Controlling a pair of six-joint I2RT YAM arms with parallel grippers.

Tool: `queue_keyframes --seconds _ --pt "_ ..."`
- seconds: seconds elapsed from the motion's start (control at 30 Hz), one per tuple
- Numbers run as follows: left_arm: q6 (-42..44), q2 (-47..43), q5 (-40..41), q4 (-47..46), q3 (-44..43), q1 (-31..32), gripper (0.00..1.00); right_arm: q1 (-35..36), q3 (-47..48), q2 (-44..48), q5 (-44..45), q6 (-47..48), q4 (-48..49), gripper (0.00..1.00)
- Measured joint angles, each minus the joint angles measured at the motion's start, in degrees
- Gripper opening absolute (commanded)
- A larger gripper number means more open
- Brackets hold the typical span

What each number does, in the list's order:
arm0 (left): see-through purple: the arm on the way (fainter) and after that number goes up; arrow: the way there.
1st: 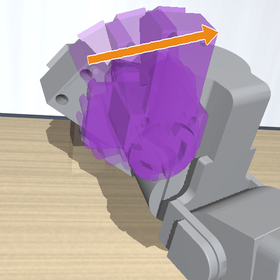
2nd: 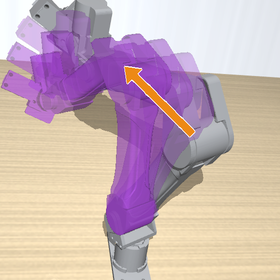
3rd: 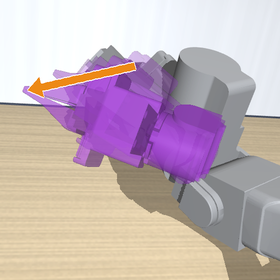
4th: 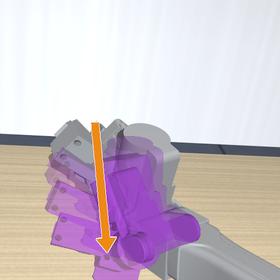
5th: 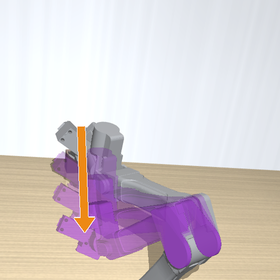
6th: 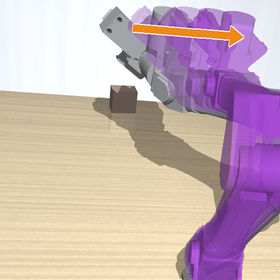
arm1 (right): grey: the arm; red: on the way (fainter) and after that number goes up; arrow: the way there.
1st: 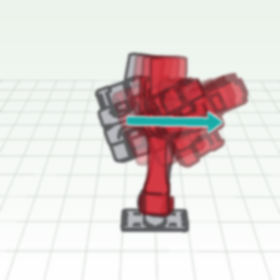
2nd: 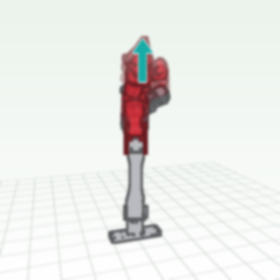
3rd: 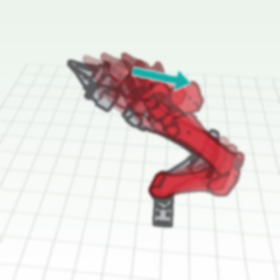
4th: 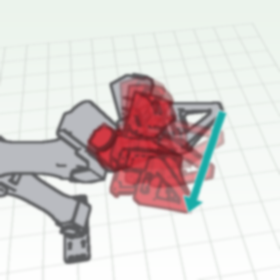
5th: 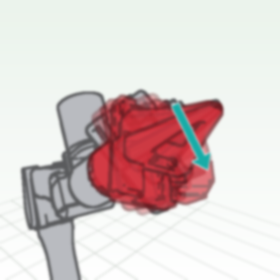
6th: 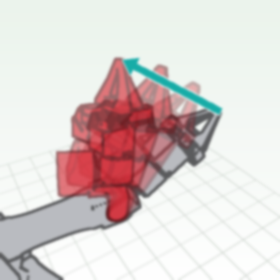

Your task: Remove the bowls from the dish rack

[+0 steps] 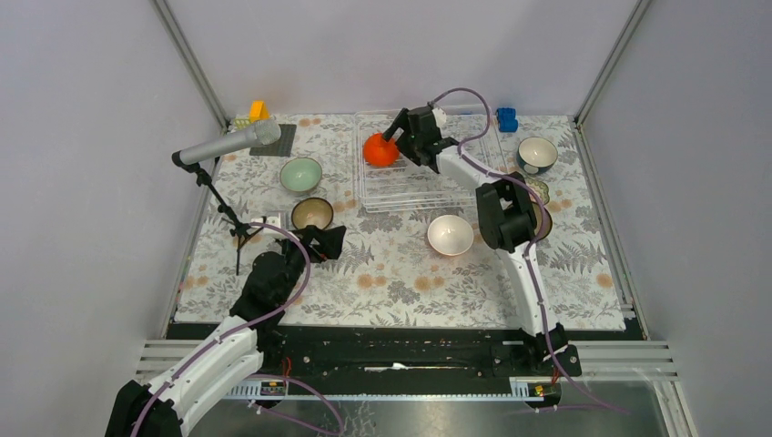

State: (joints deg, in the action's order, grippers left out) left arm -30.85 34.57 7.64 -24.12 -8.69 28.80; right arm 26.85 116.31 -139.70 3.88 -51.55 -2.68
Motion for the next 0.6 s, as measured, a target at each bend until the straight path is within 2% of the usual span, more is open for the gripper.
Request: queue_keyframes --seconds 0.6 --pt "0.02 0.15 -0.57 0.02 0.00 0.00 0.98 -0.13 6.54 -7.85 -0.07 -3.80 4.13 1.00"
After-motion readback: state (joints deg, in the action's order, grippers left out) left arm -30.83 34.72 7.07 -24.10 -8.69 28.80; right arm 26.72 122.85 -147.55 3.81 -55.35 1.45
